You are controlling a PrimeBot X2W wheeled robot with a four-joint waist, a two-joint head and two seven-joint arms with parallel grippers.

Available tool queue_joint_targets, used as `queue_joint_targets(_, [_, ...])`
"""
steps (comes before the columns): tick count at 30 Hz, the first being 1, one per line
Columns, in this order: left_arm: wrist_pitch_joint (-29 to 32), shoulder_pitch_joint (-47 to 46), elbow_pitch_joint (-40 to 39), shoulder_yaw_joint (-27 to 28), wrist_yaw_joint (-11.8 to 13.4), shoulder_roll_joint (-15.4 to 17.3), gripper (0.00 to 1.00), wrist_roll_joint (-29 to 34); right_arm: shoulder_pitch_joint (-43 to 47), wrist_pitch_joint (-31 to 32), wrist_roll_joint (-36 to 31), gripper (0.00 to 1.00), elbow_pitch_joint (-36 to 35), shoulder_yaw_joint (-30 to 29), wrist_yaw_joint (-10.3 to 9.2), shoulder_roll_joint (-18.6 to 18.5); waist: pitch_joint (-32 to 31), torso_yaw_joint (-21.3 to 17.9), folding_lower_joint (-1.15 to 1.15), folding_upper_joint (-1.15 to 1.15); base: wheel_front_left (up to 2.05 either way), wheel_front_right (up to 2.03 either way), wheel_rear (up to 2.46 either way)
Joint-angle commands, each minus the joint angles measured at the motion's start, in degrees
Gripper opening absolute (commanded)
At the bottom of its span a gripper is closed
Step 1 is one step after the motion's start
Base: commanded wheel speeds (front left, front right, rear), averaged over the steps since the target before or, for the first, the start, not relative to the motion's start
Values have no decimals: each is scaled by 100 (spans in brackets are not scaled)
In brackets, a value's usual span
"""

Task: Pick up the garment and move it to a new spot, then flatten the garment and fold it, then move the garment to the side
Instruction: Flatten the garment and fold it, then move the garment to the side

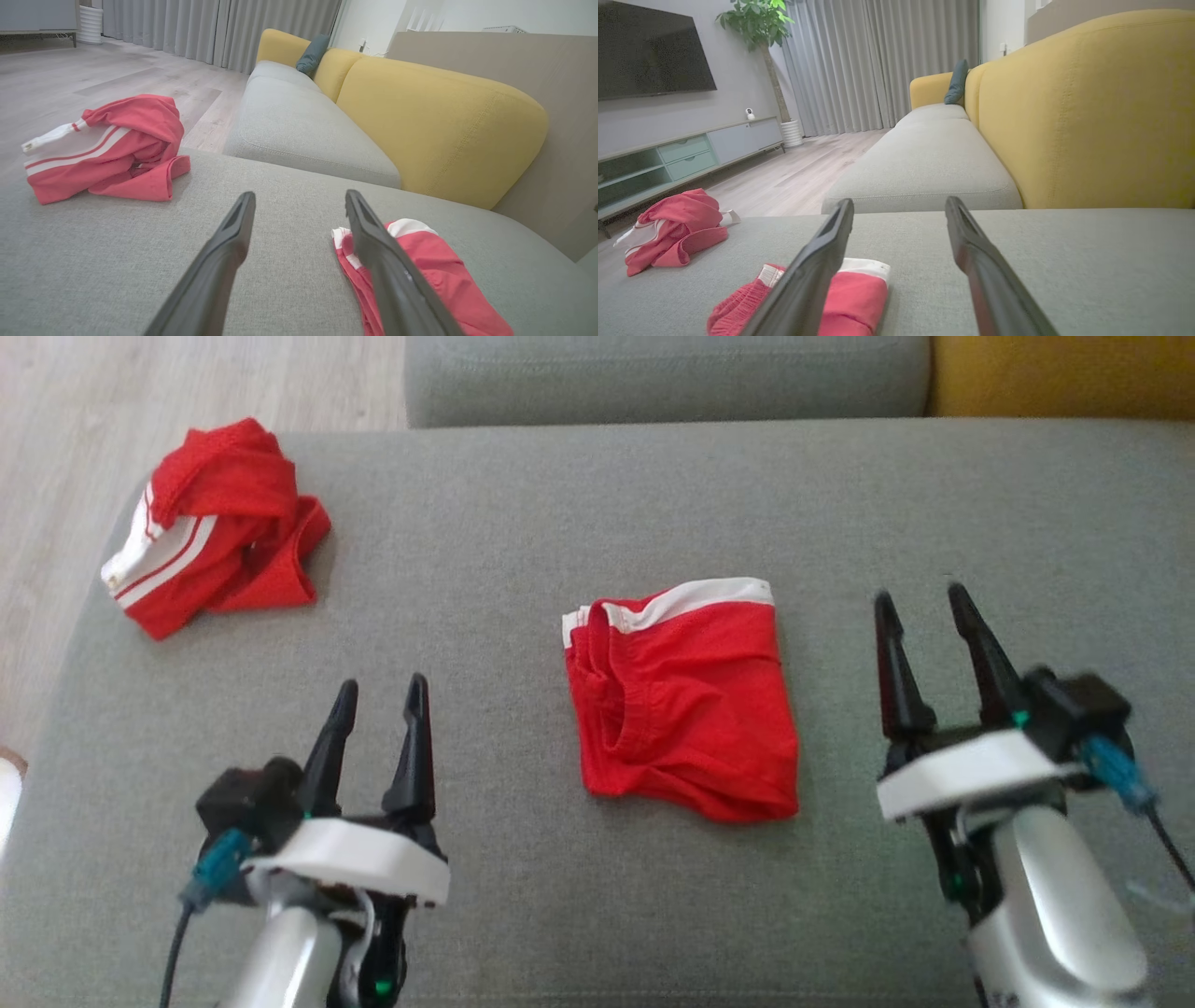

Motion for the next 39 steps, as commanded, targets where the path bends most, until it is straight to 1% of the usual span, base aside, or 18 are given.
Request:
queue_joint_targets(1, [-70,-43,-201,246,16,40,100,96,48,-94,-43,100,-292,53,39,87,-94,-36,0,0,0,0,0])
queue_joint_targets(8, [-70,340,-213,293,-31,-33,100,245,740,-195,-5,100,-719,-218,39,87,-278,-31,0,0,0,0,0])
queue_joint_targets(15, [-71,450,-200,348,-94,-91,100,334,1134,-200,53,100,-887,-403,39,87,-307,23,0,0,0,0,0])
queue_joint_targets(26, [-71,454,-177,415,-170,-161,100,408,1193,-124,42,100,-894,-409,39,87,-293,13,0,0,0,0,0])
queue_joint_targets(39, [-71,437,-148,440,-197,-200,100,433,1176,-13,-40,100,-943,-428,39,87,-224,40,0,0,0,0,0])
